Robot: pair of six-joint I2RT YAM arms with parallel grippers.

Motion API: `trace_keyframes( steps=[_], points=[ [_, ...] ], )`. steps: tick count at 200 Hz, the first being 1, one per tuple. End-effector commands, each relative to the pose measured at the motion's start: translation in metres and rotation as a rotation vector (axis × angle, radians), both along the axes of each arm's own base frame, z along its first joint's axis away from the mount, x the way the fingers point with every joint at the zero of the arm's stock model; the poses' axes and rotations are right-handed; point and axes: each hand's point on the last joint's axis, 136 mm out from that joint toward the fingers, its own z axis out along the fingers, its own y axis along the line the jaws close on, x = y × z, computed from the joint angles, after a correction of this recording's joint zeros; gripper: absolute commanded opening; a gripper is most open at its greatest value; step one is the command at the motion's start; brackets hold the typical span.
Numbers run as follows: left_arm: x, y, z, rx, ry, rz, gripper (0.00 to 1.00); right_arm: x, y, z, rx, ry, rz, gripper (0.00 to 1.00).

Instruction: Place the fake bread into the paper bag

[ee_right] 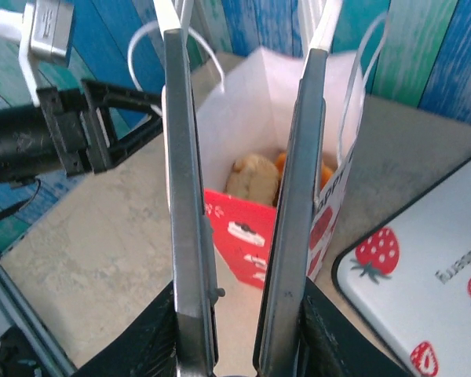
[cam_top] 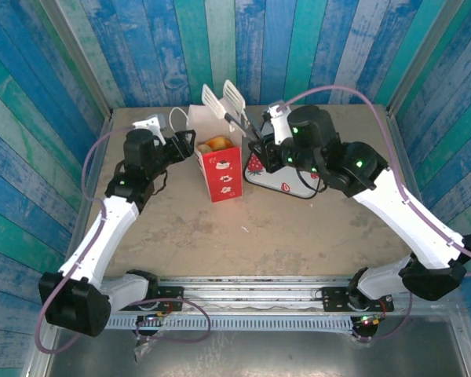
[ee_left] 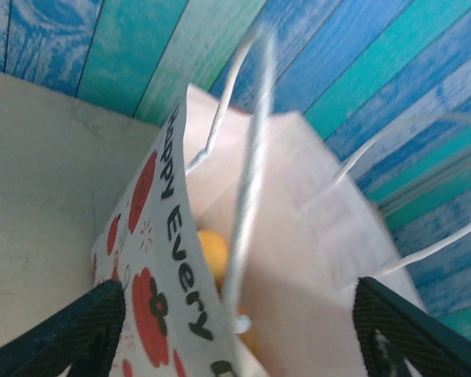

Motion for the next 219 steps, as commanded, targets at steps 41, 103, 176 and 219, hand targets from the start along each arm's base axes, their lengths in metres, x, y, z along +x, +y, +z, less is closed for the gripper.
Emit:
trace_keyframes(
  steps=[41,103,176,219],
  points=[
    [-0.046,0.045,0.057,0.132,-0.222,0.163,0.95,0.008,-0.073,0.06,0.008,-0.166,-0.17,0.31],
    [-0.074,0.063,0.052,0.191,-0.271,0.217,0.99,0.047,-0.165,-0.032,-0.048,0.145,-0.388,0.32],
    [-0.069,0.06,0.037,0.249,-0.252,0.194,0.99,0.081,-0.224,-0.162,-0.371,0.431,-0.418,0.31],
    [-0.063,0.054,0.034,0.27,-0.248,0.158,0.99,0.099,-0.222,-0.189,-0.559,0.43,-0.217,0.31]
  ],
)
